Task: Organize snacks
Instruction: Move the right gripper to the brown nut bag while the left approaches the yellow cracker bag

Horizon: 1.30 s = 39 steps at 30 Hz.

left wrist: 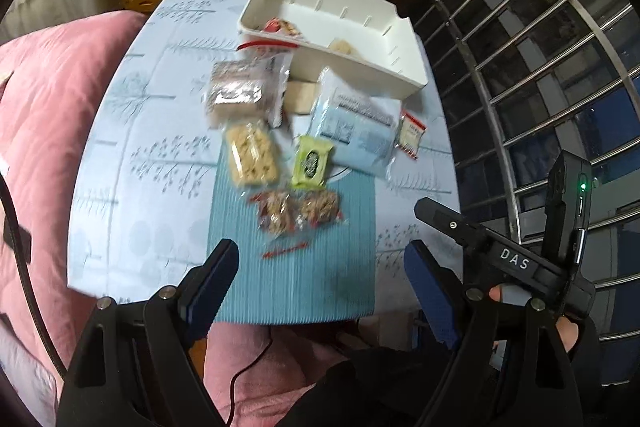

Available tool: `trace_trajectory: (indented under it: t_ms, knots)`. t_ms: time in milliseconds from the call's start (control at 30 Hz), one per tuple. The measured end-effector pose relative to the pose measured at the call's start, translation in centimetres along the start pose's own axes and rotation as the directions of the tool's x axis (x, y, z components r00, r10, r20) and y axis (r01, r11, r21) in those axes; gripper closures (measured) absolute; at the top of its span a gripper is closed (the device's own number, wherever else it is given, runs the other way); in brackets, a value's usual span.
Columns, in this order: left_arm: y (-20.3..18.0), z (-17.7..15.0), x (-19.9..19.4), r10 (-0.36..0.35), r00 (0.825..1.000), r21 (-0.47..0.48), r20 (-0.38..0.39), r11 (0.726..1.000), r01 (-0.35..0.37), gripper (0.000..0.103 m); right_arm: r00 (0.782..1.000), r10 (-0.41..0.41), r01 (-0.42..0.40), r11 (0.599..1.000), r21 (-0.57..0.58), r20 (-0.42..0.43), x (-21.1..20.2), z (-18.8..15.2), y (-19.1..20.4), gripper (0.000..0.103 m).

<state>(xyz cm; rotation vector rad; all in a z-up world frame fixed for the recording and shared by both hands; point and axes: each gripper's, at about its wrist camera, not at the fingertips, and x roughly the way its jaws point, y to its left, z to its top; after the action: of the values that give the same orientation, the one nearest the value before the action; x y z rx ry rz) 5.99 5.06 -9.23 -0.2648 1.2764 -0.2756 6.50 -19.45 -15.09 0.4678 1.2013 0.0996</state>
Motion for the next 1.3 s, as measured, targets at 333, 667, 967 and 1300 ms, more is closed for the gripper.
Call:
trace_trajectory:
  t_ms: [333, 667, 967, 1300]
  knots:
    - [1.9, 0.5, 0.9, 0.059, 0.998, 0.012, -0.017, 0.998, -0.059, 0.019, 0.996, 0.046, -0.038, 0.994, 0.107, -0.072, 1.6, -1.9, -0.9, 0.026]
    - [4.9, 3.2, 3.5, 0.094, 0.987, 0.097, -0.129, 0.992, -0.082, 0.019, 0.984, 0.069, -0.007, 0.936, 0.351, -0.163, 6.5, -2.7, -1.1, 0.026]
    - [8.3, 8.7, 4.7, 0.091, 0.980, 0.239, -0.178, 0.970, -0.047, 0.019, 0.991, 0.068, 0.025, 0.761, 0.648, -0.117, 10.0, -3.4, -0.8, 0.026]
    - [10.9, 11.8, 10.3, 0.097, 0.941, 0.277, -0.324, 0.961, -0.004, 0.017, 0.992, -0.035, 0.118, 0.552, 0.826, -0.119, 11.7, -5.3, -0.6, 0.026]
